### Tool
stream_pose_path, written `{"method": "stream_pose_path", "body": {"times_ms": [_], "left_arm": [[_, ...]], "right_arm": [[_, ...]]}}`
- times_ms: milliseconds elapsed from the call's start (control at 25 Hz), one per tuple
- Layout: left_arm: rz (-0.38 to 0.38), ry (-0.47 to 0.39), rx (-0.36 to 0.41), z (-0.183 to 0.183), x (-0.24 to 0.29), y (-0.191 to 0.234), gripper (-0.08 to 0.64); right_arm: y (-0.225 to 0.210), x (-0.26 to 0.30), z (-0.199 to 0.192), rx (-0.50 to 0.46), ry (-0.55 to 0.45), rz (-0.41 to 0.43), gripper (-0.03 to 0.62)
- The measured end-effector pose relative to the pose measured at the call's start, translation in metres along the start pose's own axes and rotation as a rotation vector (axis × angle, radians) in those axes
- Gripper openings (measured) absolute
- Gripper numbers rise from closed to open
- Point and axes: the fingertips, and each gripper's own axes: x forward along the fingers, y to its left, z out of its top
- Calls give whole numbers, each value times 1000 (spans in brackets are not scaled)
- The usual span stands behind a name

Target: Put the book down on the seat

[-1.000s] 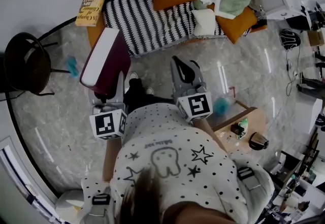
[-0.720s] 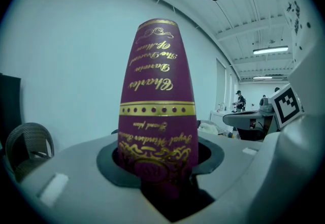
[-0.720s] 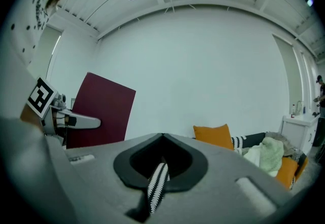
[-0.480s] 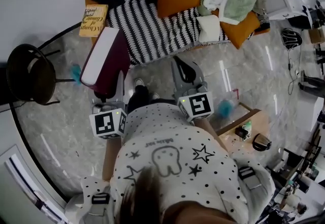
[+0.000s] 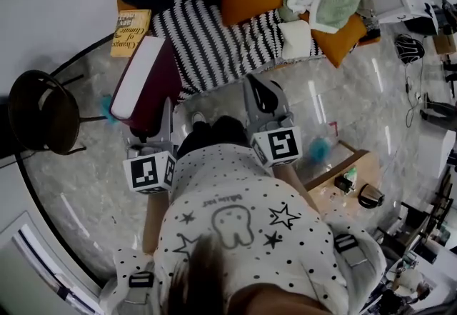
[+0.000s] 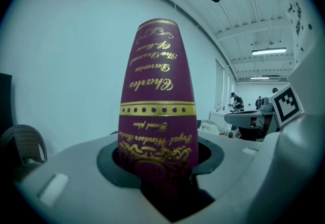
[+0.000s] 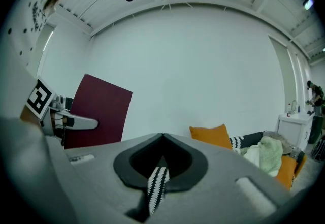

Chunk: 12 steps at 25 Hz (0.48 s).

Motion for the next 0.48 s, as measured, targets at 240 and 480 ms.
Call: {"method": "stream_pose_path", "body": {"times_ms": [240, 480], "left_arm": [[12, 0, -11, -1, 6, 7, 232], [23, 3, -28, 0, 19, 7, 232]], "right_arm": [[-4, 1, -3, 9, 11, -8, 0], [-15, 12, -1, 9, 17, 5, 0]]}}
